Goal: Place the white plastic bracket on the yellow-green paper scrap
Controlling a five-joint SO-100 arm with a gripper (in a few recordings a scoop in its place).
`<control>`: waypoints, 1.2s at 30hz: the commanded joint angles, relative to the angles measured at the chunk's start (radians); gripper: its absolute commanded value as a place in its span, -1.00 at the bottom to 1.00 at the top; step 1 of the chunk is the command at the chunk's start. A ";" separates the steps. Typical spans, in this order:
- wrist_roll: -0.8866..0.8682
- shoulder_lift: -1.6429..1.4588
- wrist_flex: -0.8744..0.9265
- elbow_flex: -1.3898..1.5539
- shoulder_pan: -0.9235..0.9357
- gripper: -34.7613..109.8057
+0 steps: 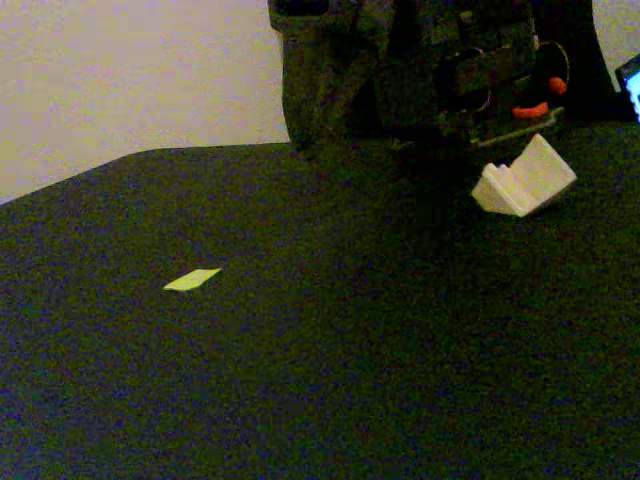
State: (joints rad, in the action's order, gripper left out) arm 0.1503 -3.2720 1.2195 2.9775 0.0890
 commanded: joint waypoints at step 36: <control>-0.589 0.844 -0.054 -0.844 -0.313 -0.52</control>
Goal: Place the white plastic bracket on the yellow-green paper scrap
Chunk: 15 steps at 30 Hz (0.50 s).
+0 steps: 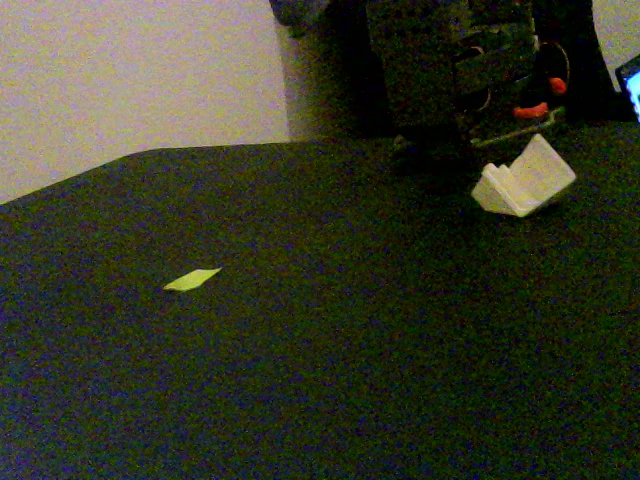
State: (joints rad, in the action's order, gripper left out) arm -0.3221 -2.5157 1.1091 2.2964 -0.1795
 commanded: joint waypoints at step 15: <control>-0.417 0.489 0.422 -0.541 -0.301 -0.52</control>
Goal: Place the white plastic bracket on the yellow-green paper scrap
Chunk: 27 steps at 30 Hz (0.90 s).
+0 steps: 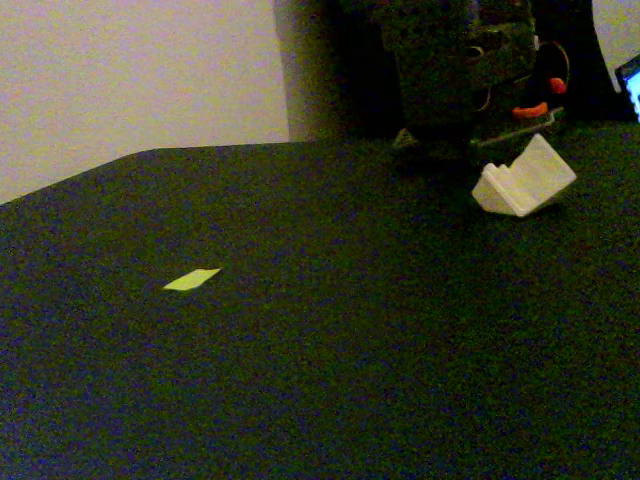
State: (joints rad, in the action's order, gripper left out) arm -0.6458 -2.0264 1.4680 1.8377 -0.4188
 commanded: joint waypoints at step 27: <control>-0.314 0.298 -0.048 -0.041 -0.195 -0.16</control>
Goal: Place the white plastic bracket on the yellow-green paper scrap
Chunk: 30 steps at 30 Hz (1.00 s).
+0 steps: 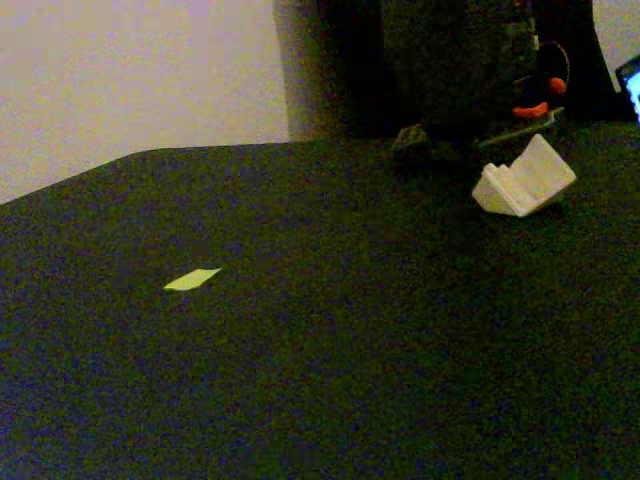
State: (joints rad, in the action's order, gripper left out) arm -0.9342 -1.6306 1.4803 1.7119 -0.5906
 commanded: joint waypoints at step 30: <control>-0.391 -0.431 -0.112 0.506 -0.282 0.03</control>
State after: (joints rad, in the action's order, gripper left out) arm -1.2931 -2.0509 1.3729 2.2105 -0.8360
